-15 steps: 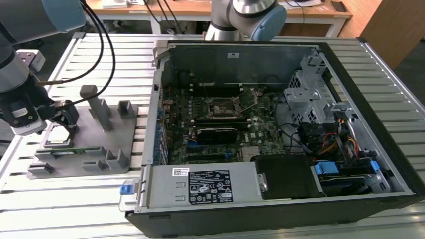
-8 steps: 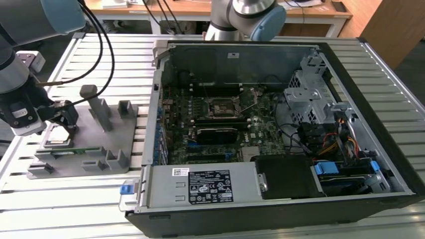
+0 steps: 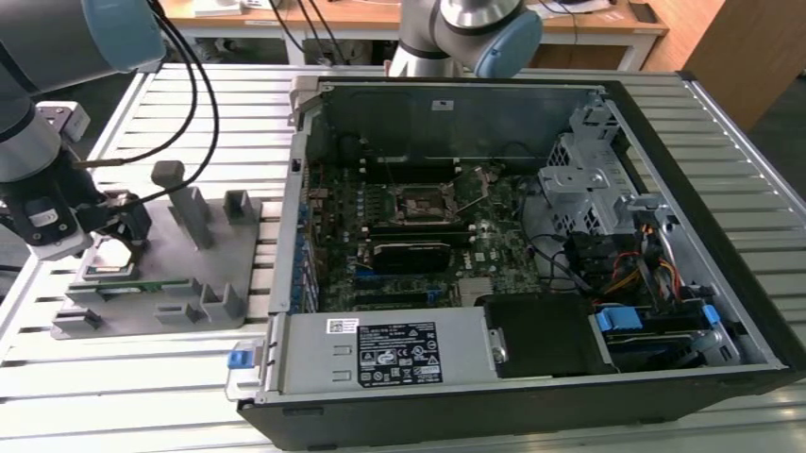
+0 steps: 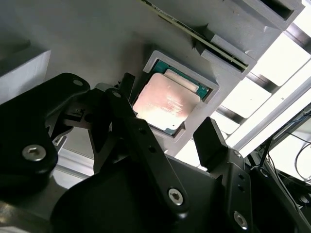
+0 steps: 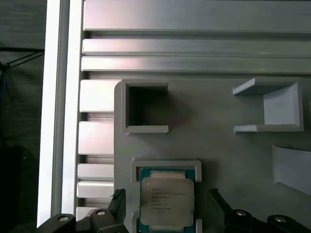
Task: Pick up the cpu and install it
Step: 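Pick up the cpu and move it towards the insertion slot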
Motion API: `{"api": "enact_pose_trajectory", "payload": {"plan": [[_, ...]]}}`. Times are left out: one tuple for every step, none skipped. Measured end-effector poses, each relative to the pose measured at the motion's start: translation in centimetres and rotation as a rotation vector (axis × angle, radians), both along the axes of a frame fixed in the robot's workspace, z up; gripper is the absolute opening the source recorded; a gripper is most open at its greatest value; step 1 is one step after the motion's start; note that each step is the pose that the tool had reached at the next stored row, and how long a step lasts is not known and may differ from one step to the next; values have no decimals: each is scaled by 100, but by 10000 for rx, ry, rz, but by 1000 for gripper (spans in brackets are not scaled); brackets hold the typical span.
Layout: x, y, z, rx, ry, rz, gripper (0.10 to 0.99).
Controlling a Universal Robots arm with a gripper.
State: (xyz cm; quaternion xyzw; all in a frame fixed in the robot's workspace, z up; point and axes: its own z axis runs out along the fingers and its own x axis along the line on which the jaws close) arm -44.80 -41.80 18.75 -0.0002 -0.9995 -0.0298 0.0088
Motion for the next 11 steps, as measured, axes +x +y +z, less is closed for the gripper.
{"api": "enact_pose_trajectory", "payload": {"plan": [[0,2,-10,-1,0,0,761],[0,4,-18,-1,0,0,761],[0,6,-26,-1,0,0,761],[0,9,-31,-1,0,0,761],[0,13,-33,-2,0,0,749],[0,14,-34,-3,0,0,749],[0,17,-35,-6,-1,0,678],[0,19,-36,-8,-2,0,678],[0,20,-36,-11,0,1,678],[0,20,-37,-12,1,1,678],[0,21,-37,-13,2,1,663]]}}
